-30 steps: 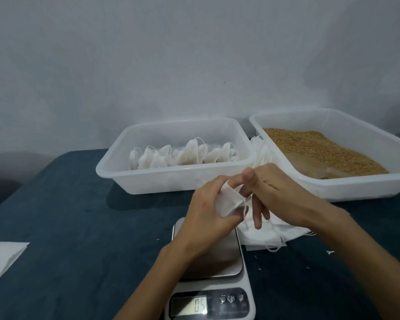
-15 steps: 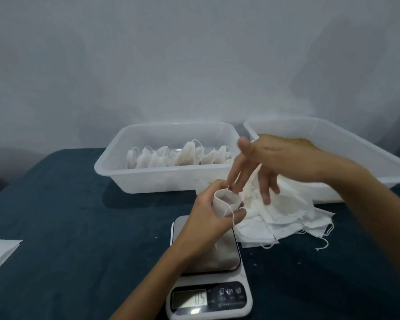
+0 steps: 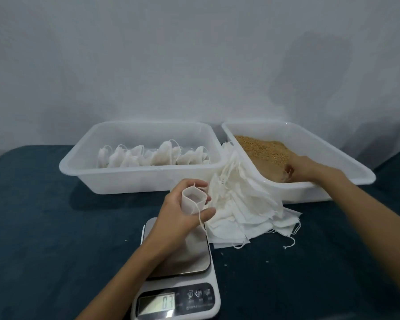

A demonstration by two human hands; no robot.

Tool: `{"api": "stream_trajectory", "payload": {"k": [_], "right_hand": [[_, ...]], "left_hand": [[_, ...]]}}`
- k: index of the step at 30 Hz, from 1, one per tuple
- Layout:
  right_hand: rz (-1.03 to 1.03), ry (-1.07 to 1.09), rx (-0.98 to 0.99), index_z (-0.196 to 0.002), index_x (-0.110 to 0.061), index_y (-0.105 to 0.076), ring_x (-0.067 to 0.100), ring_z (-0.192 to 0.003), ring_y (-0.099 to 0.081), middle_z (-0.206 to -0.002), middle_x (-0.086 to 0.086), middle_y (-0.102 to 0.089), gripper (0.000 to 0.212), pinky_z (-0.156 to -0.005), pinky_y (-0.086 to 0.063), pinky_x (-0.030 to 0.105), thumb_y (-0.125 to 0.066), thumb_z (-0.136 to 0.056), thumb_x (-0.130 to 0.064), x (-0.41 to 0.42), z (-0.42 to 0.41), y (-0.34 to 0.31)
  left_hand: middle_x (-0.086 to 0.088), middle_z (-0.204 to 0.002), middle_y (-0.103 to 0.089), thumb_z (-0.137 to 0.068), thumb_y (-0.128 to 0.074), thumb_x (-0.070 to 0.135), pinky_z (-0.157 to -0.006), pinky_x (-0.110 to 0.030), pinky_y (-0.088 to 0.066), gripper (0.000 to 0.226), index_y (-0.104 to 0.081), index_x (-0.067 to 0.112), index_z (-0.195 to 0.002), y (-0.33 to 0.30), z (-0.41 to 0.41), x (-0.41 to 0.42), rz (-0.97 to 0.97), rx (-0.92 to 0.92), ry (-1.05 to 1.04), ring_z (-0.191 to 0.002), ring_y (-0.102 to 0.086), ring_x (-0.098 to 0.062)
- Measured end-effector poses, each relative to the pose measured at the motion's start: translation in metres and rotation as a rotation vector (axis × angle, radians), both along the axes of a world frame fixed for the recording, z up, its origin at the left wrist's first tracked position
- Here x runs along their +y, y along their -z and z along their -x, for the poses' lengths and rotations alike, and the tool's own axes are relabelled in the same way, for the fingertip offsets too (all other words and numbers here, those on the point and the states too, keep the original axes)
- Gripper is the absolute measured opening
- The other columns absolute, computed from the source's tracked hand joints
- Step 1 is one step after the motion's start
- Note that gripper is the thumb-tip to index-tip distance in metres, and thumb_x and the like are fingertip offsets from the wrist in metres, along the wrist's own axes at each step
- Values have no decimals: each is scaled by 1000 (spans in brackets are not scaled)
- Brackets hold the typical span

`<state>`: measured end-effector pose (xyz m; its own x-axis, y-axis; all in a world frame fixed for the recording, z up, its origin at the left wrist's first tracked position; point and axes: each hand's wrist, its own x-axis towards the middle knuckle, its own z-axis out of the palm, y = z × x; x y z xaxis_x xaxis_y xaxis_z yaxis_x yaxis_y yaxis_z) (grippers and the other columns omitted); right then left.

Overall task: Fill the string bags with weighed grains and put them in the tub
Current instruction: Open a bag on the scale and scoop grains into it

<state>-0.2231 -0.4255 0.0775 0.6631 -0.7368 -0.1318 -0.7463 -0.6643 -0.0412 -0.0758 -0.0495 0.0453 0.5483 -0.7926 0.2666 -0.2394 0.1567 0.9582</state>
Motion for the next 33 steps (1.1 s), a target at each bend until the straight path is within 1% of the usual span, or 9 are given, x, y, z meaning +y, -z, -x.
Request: {"api": "stream_trajectory", "payload": {"k": [3,6,13,15,19,23,25,30,33], "right_hand": [[77,11,1,-68,-10,-55,18,-62,-45,-67,3,-53,30,-58,-33,33,-77,-81,-25,-9,0,0],[211,82,-42,-87,-9,-62,22,-76,-55,-81,5,-60,8,-66,-45,35,-68,-84,-14,-21,11,-6],[383,149,164,-96,-17,-51,20,-86,-58,-89,0,-54,24,-71,-51,31,-72,-87,-22,-27,31,-13],[374,112,179,-95,-19,-49,20,-89,-59,-95,1,-57,28,-75,-53,32,-75,-85,-25,-23,28,-14],[317,4,216,-92,-20,-57,22,-90,-60,-98,3,-62,16,-83,-55,37,-70,-85,-15,-21,25,-16],[232,-115,241,-76,-29,-51,18,-85,-57,-90,-3,-61,25,-76,-49,31,-70,-82,-13,-17,21,-19],[197,-143,238,-78,-30,-58,16,-88,-56,-92,-6,-62,22,-75,-44,27,-68,-83,-12,-15,21,-22],[47,-90,101,-86,-21,-76,17,-93,-64,-93,-4,-73,9,-88,-52,33,-77,-83,-13,-19,32,-24],[-3,-88,-44,-82,-23,-73,12,-86,-62,-86,-6,-70,14,-75,-46,25,-79,-85,-11,-19,41,-23]], "left_hand": [[2,-94,-73,-80,-85,7,-87,-38,-56,44,-65,21,-117,-2,0,0,6,7,-10,-93,-70,-17],[2,-93,-73,-76,-83,15,-90,-46,-57,46,-65,20,-117,-4,1,0,18,4,-30,-91,-70,-17],[1,-96,-73,-78,-85,15,-94,-55,-58,47,-65,21,-119,-3,0,0,6,-12,-42,-93,-71,-20],[1,-96,-74,-76,-82,19,-94,-57,-57,47,-65,22,-119,-3,0,0,3,-23,-52,-93,-71,-21],[1,-97,-74,-76,-83,21,-94,-60,-57,48,-64,25,-120,-3,-1,0,-6,-33,-56,-94,-71,-23],[2,-97,-74,-76,-83,21,-93,-58,-57,48,-65,26,-120,-2,0,0,-18,-36,-60,-94,-71,-22],[2,-98,-74,-76,-83,22,-93,-57,-58,48,-65,27,-120,-3,0,1,-23,-42,-60,-94,-71,-21],[1,-98,-74,-75,-83,24,-94,-56,-58,48,-65,26,-119,-4,-2,1,-15,-28,-60,-95,-72,-21],[0,-98,-74,-75,-83,23,-94,-53,-58,47,-66,24,-119,-3,-2,1,-11,-24,-54,-94,-72,-19]]}}
